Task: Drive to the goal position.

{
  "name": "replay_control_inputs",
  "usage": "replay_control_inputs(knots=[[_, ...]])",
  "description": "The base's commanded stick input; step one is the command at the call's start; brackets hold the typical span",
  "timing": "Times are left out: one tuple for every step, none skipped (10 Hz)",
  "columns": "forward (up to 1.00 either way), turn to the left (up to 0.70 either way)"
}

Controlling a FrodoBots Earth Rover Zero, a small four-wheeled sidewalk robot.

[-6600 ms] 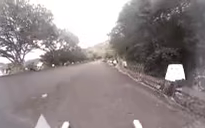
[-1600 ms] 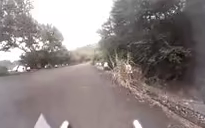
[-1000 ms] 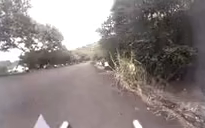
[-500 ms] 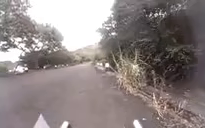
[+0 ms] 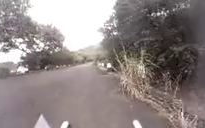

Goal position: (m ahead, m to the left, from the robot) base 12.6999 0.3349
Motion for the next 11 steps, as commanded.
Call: replay_control_inputs(knots=[[0.5,0.0],[0.5,0.0],[0.5,0.0],[0.5,0.0],[0.5,0.0],[0.5,0.0],[0.5,0.0],[0.5,0.0],[0.5,0.0],[0.5,0.0],[0.5,0.0]])
